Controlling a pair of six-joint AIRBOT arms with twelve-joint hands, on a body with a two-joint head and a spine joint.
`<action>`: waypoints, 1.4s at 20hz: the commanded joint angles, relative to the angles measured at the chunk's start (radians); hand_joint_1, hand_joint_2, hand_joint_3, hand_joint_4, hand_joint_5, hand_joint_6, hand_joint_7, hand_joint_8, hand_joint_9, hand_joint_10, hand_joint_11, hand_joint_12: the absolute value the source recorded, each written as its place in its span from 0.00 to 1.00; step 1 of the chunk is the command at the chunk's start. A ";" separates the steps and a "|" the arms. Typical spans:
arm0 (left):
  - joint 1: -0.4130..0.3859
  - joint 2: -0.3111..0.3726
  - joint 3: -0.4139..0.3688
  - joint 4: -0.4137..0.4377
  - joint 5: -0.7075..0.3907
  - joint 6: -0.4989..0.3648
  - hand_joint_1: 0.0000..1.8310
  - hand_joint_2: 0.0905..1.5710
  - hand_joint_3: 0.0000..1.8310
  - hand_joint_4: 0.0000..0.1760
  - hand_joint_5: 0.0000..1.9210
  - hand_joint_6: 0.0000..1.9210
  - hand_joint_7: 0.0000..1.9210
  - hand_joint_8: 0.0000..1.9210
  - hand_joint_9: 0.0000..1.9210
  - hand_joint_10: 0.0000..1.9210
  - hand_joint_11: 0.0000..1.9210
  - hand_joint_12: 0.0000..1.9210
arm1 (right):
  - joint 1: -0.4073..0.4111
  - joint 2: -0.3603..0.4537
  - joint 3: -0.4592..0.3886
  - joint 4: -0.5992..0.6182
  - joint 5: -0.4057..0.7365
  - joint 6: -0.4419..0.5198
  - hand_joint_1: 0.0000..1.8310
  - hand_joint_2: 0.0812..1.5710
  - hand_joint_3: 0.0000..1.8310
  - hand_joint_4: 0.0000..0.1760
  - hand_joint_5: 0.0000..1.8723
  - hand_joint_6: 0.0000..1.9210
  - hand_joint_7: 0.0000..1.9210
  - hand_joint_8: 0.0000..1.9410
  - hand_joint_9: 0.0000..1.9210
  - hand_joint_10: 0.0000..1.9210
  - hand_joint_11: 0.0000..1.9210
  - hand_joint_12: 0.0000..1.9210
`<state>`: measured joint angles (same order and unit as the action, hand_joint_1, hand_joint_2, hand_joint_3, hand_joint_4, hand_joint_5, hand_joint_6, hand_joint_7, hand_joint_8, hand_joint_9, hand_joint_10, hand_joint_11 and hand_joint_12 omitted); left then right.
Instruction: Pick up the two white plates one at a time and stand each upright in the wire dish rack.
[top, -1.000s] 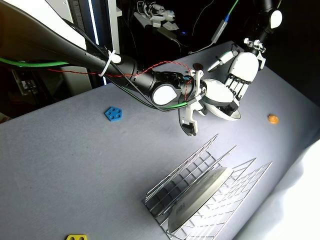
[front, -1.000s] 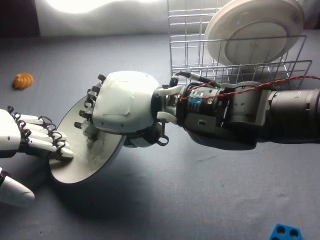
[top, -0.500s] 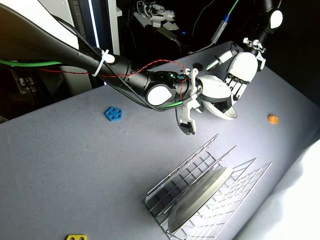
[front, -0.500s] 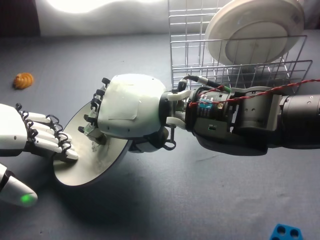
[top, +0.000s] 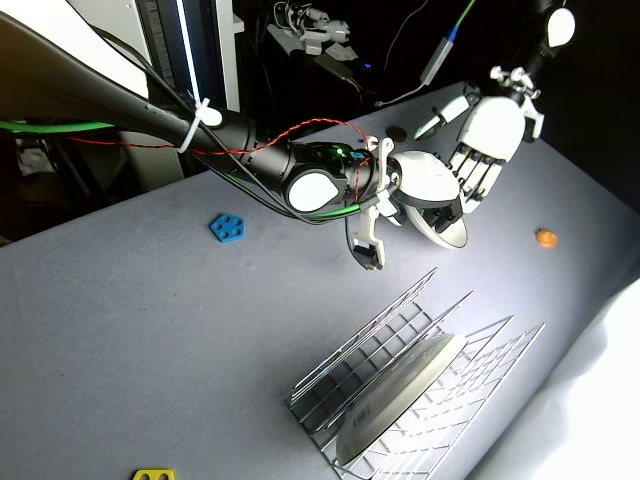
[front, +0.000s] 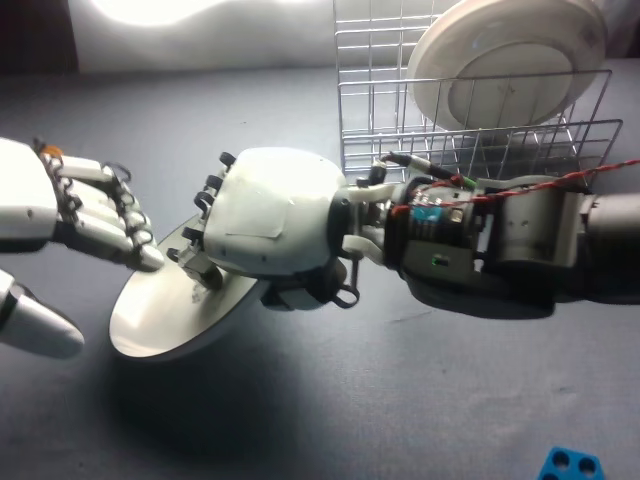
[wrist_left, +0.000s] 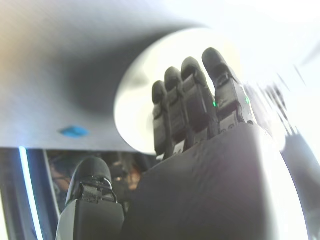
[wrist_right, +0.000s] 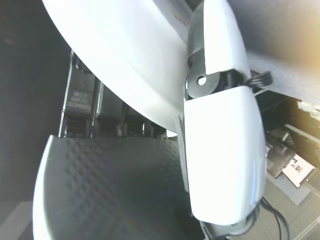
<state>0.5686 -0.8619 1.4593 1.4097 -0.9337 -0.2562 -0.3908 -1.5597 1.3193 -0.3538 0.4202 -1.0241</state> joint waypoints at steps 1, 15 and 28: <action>-0.017 0.018 -0.003 -0.051 -0.037 0.001 0.00 0.69 0.00 0.00 0.19 0.00 0.18 0.00 0.17 0.00 0.00 0.31 | -0.003 0.011 -0.016 0.006 0.068 0.007 0.75 0.68 0.00 0.00 0.49 0.54 0.53 0.48 0.51 0.56 0.40 0.63; -0.232 0.130 -0.075 0.145 -0.065 -0.152 0.00 0.69 0.00 0.00 0.20 0.00 0.19 0.00 0.18 0.00 0.00 0.34 | 0.157 0.228 -0.248 0.062 0.001 0.085 0.75 0.69 0.00 0.00 0.48 0.55 0.52 0.51 0.49 0.56 0.38 0.60; -0.250 0.179 -0.093 0.153 -0.070 -0.173 0.00 0.70 0.00 0.00 0.21 0.00 0.21 0.00 0.19 0.00 0.00 0.36 | 0.386 0.380 -0.327 0.597 -0.237 0.152 0.75 0.69 0.00 0.00 0.49 0.54 0.52 0.51 0.48 0.58 0.37 0.64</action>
<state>0.3279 -0.6937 1.3590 1.6341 -0.9840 -0.4248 -0.0242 -1.1767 0.9970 0.2401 0.0528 -0.8848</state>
